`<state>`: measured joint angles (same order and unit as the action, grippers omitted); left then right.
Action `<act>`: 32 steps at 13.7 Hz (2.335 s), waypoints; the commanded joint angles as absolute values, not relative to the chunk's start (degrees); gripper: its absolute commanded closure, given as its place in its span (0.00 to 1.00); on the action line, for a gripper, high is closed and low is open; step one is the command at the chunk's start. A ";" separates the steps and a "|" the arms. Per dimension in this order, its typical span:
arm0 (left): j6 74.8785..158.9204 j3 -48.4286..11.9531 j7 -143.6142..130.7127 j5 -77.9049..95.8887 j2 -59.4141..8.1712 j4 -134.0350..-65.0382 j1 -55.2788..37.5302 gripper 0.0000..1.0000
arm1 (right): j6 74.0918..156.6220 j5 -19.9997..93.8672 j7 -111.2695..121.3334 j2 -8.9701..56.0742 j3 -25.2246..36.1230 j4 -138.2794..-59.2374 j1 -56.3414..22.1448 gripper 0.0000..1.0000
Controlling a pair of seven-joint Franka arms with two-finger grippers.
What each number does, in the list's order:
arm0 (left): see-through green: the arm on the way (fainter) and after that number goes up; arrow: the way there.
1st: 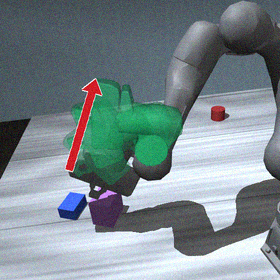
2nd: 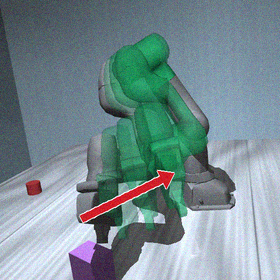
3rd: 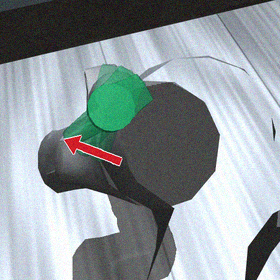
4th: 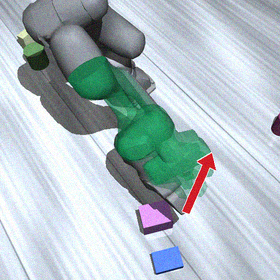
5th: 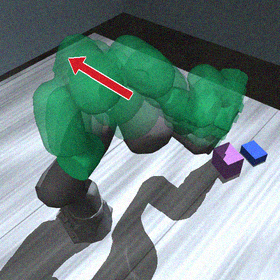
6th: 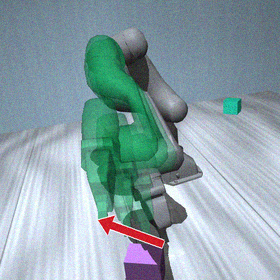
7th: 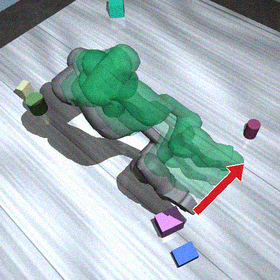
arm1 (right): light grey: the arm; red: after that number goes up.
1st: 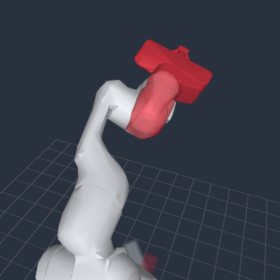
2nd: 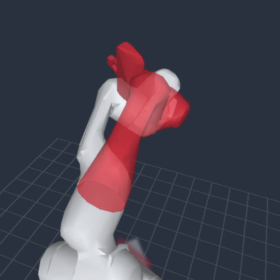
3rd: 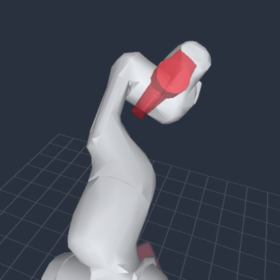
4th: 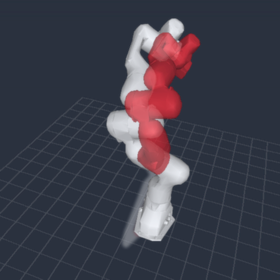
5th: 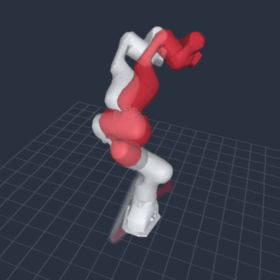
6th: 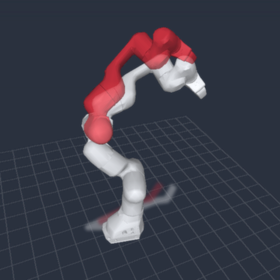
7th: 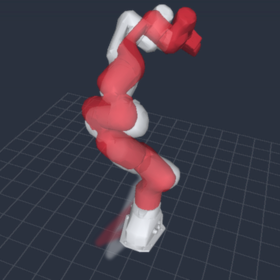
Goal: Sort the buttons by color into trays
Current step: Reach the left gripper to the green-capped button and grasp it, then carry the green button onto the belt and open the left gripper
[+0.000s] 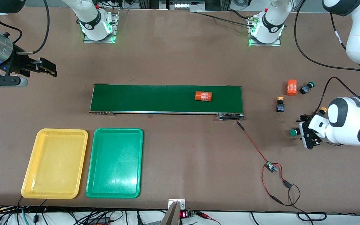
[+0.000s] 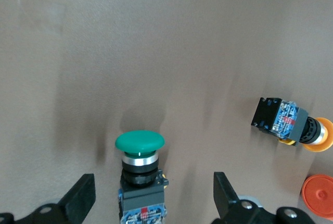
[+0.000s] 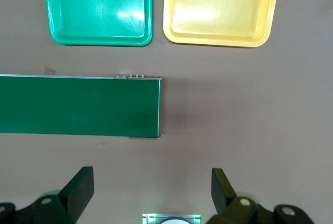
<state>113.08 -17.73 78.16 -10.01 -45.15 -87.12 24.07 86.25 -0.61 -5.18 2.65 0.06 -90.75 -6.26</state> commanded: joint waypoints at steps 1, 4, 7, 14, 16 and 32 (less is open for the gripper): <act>113.64 -18.54 80.16 -8.62 -46.14 -87.01 25.75 0.00 | 85.87 0.09 -5.54 2.64 0.09 -90.26 -6.33 0.00; 113.91 -18.54 81.30 -7.04 -47.19 -86.92 26.54 0.00 | 85.69 0.00 -5.71 2.64 0.09 -90.26 -6.33 0.00; 114.43 -18.54 81.47 -7.03 -47.46 -86.92 27.07 0.00 | 85.61 0.00 -5.63 2.64 0.09 -90.26 -6.42 0.00; 117.78 -18.81 88.15 -6.86 -48.96 -86.92 28.12 0.43 | 85.52 0.09 -5.54 2.64 0.09 -90.26 -6.33 0.00; 117.42 -18.98 88.15 -7.03 -48.34 -86.84 27.69 0.80 | 85.52 0.09 -5.45 2.64 0.09 -90.35 -6.33 0.00; 99.15 -25.58 43.29 -6.06 -35.70 -88.59 24.01 1.00 | 85.52 0.09 -4.83 2.72 0.09 -90.35 -6.24 0.00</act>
<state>100.55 -25.40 50.83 -6.62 -40.19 -85.86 26.15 86.13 -0.61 -5.18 2.69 0.06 -90.76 -6.26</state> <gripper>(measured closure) 0.559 0.000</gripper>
